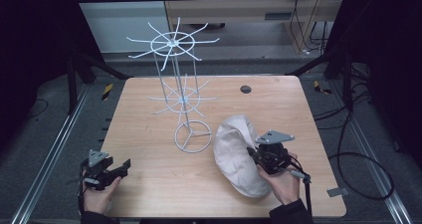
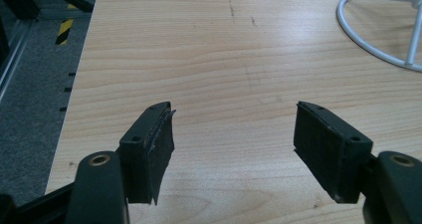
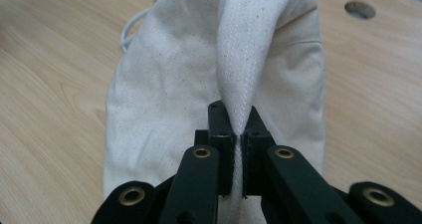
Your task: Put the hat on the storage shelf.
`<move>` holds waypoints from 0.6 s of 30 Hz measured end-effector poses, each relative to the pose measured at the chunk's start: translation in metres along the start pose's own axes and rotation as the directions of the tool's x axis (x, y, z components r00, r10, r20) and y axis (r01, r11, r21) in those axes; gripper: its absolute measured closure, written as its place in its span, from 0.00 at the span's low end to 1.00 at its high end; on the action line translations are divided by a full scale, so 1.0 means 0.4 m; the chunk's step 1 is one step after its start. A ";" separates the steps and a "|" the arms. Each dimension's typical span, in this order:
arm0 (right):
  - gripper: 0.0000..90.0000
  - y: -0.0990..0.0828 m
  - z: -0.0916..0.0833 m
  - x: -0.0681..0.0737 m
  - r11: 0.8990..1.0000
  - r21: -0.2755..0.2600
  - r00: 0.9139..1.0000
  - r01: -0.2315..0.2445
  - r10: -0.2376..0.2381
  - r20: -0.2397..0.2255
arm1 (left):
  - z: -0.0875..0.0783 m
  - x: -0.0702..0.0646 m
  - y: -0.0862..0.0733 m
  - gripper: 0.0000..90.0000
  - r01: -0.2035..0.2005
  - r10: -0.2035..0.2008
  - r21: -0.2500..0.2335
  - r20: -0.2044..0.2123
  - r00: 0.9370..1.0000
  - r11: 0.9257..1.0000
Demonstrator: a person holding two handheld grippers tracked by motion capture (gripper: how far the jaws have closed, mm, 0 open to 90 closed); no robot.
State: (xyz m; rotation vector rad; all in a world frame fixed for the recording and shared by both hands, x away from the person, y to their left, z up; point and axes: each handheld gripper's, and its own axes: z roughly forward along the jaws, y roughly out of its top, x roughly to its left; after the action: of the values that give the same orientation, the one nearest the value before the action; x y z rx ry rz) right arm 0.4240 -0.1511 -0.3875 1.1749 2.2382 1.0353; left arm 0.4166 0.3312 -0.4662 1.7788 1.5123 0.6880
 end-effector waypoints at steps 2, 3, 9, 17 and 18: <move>0.97 0.002 -0.010 -0.004 0.999 -0.041 1.000 0.001 -0.001 -0.004 | -0.001 -0.001 0.000 0.35 0.000 0.000 -0.003 -0.001 1.000 1.000; 0.97 0.003 -0.015 -0.006 0.998 -0.058 1.000 -0.004 0.004 -0.001 | -0.003 -0.001 0.001 0.35 0.001 -0.001 -0.005 0.001 1.000 1.000; 0.97 0.006 -0.052 -0.011 0.987 -0.160 1.000 -0.016 0.019 0.016 | -0.004 -0.001 0.001 0.35 0.001 -0.001 -0.009 0.002 1.000 1.000; 0.97 0.007 -0.114 -0.032 0.957 -0.288 0.999 -0.036 0.043 0.020 | -0.003 -0.002 0.001 0.35 0.001 -0.001 -0.009 0.006 1.000 1.000; 0.97 0.006 -0.123 -0.034 0.952 -0.302 0.999 -0.040 0.049 0.020 | -0.003 -0.003 0.001 0.35 -0.001 0.002 -0.006 0.006 1.000 1.000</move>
State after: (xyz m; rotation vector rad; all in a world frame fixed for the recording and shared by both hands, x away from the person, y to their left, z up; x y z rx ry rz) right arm 0.4016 -0.1822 -0.3539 1.1007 1.9518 1.3161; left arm 0.4156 0.3304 -0.4650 1.7762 1.5032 0.6863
